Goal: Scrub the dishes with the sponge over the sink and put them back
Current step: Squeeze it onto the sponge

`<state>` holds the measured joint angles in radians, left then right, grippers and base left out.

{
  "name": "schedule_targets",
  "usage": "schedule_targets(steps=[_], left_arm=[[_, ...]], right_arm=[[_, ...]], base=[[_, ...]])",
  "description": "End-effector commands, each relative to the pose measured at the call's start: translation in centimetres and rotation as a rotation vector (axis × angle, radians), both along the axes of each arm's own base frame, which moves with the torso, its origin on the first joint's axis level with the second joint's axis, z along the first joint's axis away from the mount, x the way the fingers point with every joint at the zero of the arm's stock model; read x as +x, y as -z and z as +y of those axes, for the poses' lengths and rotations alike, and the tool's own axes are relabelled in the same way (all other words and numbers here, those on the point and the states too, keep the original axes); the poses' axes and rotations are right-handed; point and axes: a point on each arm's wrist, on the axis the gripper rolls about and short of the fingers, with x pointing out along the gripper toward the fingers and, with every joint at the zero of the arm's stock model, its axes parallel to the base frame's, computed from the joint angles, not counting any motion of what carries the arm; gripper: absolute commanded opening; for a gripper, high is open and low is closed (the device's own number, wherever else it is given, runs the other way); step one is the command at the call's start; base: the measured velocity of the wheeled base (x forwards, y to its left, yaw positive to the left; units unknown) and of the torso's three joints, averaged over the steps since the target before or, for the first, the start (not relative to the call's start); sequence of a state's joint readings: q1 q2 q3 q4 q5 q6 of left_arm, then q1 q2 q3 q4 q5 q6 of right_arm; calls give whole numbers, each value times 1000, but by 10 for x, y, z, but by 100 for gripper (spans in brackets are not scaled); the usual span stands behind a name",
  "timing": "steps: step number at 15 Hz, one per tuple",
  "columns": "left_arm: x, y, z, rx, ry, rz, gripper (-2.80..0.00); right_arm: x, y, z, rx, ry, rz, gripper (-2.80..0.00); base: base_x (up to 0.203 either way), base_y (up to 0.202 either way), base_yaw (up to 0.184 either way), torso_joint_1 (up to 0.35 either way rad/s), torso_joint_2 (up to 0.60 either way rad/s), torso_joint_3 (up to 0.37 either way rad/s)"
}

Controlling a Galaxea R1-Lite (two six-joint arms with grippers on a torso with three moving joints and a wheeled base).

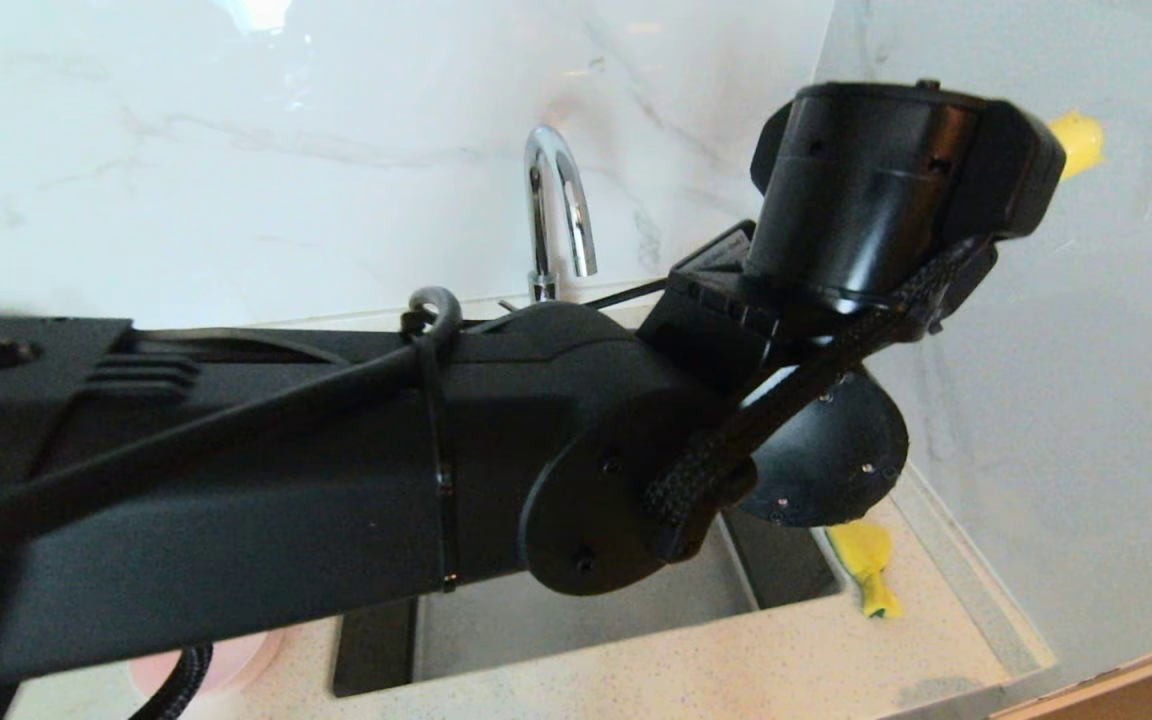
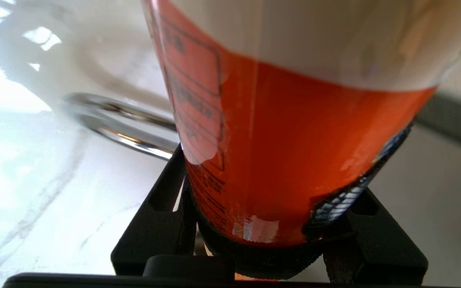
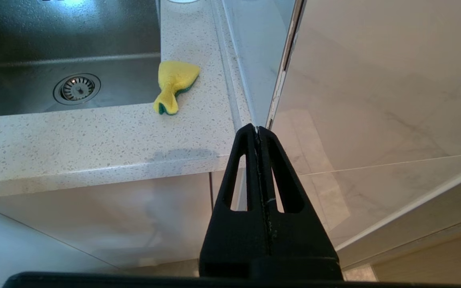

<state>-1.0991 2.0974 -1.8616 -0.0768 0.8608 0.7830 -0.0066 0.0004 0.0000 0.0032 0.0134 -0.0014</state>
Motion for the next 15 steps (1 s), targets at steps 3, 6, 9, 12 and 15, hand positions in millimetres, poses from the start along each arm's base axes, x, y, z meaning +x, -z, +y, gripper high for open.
schedule_targets(steps=[3,6,9,12,15], left_arm=[[-3,24,9,83,-16,47,-280],[-3,42,12,142,-71,63,-280],[-1,57,9,184,-95,76,-280],[5,77,-2,225,-99,91,-280],[11,101,-13,282,-166,91,-280]], right_arm=[[0,0,0,0,-1,1,-280],[0,0,0,0,0,1,-280],[0,0,0,0,1,1,-280],[0,0,0,0,-1,1,-280],[0,0,0,0,0,1,-280]], base=[[0,0,0,0,0,0],[0,0,0,0,0,0],[0,0,0,0,0,0],[0,0,0,0,0,0],[0,0,0,0,0,0]])
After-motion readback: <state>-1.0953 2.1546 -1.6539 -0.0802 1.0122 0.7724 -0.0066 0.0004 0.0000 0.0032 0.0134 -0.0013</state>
